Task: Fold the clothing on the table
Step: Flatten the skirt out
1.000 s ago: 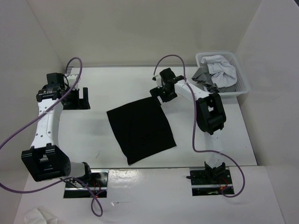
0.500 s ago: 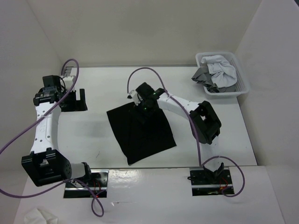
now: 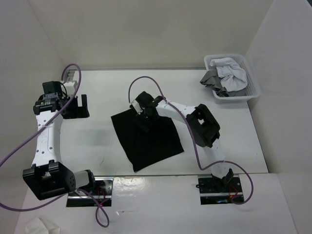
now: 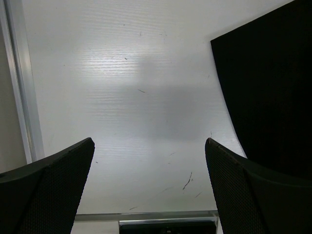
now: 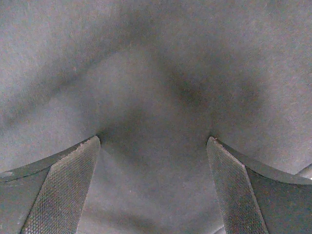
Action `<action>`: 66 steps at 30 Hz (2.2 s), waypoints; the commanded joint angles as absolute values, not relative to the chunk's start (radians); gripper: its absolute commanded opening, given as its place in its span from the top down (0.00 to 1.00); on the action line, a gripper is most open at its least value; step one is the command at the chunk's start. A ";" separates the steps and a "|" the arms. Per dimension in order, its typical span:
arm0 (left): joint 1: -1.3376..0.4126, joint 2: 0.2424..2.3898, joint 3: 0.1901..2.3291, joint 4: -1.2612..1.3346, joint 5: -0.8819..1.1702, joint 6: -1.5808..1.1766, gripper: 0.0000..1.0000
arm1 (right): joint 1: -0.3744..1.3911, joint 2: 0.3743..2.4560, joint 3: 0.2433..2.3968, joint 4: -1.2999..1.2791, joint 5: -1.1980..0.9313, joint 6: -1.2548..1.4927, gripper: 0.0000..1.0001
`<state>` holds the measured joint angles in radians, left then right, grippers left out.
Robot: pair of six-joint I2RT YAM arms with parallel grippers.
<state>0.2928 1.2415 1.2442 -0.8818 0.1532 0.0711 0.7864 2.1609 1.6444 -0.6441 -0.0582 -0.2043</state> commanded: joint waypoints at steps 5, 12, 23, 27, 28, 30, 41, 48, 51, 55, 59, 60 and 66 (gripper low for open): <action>0.305 1.239 1.243 -0.861 0.147 0.060 0.00 | 0.720 2.252 1.804 -0.629 -0.090 -0.141 0.06; 0.305 1.267 1.261 -0.861 0.147 0.060 0.00 | 0.652 2.348 1.950 -0.686 -0.109 -0.069 0.06; 0.305 1.285 1.279 -0.861 0.147 0.060 0.00 | 0.632 2.427 2.043 -0.704 0.040 -0.029 0.06; 0.305 1.304 1.288 -0.861 0.158 0.060 0.00 | 0.621 2.485 2.143 -0.738 0.095 0.006 0.06; 0.305 1.313 1.289 -0.861 0.158 0.060 0.00 | 0.612 2.497 2.166 -0.753 0.106 0.020 0.06; 0.305 1.313 1.289 -0.870 0.167 0.060 0.00 | 0.603 2.534 2.236 -0.784 0.126 0.038 0.06; 0.305 1.322 1.307 -0.888 0.158 0.060 0.00 | 0.560 2.666 2.465 -0.873 0.230 0.129 0.03; 0.305 1.333 1.319 -0.910 0.219 0.069 0.00 | 0.515 2.611 2.485 -0.893 0.140 0.118 0.02; 0.305 1.359 1.347 -0.936 0.291 0.098 0.00 | 0.494 2.495 2.450 -0.893 0.086 0.109 0.02; 0.259 1.423 1.428 -1.014 0.414 0.175 0.00 | 0.454 2.298 2.350 -0.858 -0.011 0.059 0.02; 0.236 1.483 1.442 -1.025 0.497 0.184 0.00 | 0.427 2.105 2.100 -0.804 -0.057 -0.044 0.02; 0.227 1.497 1.442 -1.005 0.508 0.184 0.00 | 0.413 2.039 2.041 -0.755 -0.035 -0.057 0.02; 0.181 1.695 1.495 -0.964 0.587 0.163 0.00 | 0.321 1.950 1.718 -0.647 -0.035 -0.115 0.02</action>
<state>0.1982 1.6100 1.4437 -0.9882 0.4995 0.1547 0.3553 1.9087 1.8248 -0.7151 -0.0242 -0.0624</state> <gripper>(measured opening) 1.001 0.983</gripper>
